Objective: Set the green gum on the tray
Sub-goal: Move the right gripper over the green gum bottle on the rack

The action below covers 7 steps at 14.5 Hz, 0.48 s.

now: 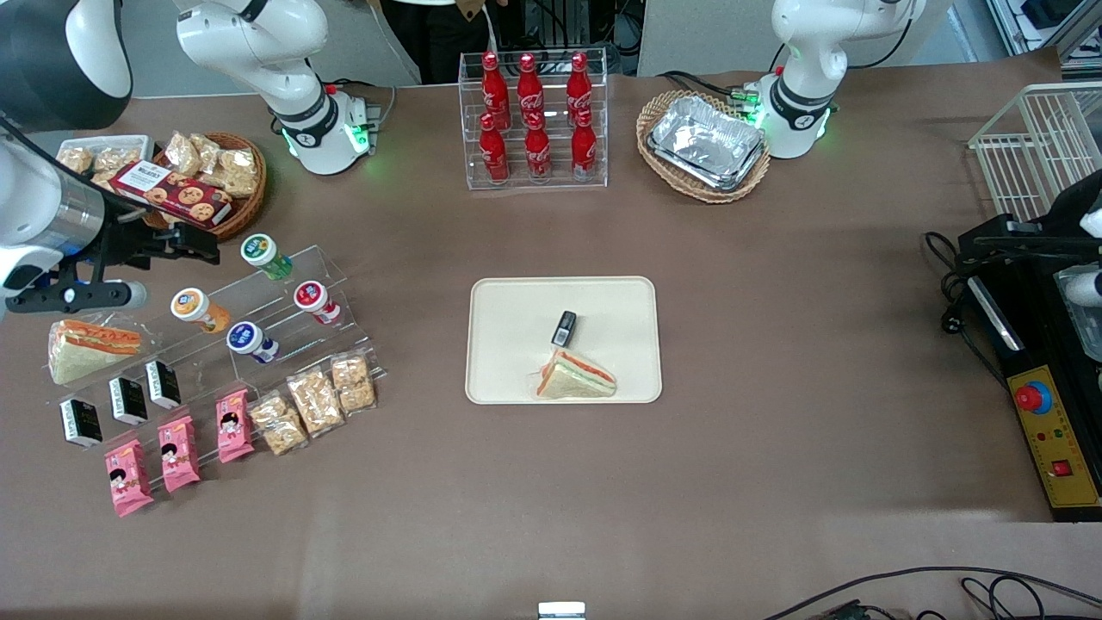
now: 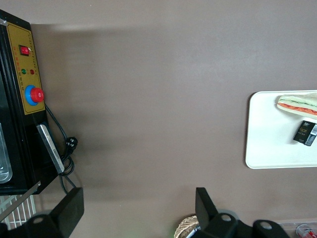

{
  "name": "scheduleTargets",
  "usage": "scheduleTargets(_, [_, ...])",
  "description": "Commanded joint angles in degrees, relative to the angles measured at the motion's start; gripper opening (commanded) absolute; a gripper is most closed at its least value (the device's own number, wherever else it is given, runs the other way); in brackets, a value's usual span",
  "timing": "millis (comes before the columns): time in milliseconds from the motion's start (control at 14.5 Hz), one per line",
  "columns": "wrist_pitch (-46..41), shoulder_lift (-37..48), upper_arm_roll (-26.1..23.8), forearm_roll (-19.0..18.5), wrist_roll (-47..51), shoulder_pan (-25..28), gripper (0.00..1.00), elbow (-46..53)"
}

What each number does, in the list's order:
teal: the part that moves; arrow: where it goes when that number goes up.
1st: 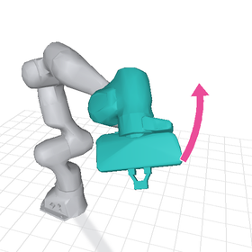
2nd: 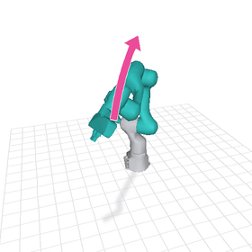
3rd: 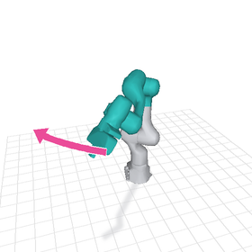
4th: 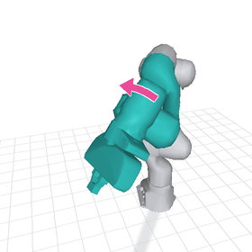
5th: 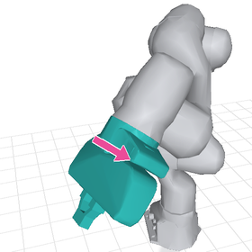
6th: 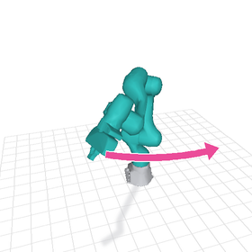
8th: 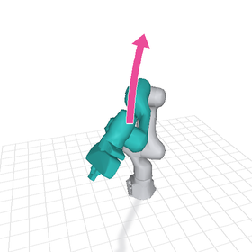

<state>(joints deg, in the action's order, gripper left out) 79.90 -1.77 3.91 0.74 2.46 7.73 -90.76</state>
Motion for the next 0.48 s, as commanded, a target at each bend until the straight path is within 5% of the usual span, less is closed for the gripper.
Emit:
scheduleTargets(0, [2.4,7.9,0.0,-0.2,-0.8,-0.3,1.0,-10.3])
scheduleTargets(414, [8.3,16.0,0.5,-0.7,-1.7,-0.4,1.0,-22.9])
